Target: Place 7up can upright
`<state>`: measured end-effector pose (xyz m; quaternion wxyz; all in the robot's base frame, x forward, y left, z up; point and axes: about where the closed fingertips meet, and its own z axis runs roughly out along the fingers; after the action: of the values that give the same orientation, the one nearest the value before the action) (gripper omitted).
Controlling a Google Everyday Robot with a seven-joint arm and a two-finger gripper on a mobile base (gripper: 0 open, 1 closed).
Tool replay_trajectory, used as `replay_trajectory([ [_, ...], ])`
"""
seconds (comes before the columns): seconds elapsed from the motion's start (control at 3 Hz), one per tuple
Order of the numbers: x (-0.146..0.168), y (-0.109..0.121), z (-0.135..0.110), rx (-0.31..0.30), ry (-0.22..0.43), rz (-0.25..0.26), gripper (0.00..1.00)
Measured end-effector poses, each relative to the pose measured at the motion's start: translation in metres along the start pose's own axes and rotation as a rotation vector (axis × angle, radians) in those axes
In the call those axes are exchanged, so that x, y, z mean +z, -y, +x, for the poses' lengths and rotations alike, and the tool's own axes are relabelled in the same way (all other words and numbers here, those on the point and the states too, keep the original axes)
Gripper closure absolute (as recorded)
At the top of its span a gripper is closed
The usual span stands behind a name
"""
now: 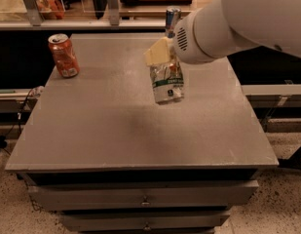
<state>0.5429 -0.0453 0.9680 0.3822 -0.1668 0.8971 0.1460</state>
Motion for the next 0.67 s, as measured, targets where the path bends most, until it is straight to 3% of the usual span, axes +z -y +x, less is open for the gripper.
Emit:
replay_trajectory([
  [0.33, 0.000, 0.000, 0.000, 0.000, 0.000, 0.000, 1.00],
  [0.67, 0.000, -0.003, -0.011, -0.007, 0.087, -0.046, 1.00],
])
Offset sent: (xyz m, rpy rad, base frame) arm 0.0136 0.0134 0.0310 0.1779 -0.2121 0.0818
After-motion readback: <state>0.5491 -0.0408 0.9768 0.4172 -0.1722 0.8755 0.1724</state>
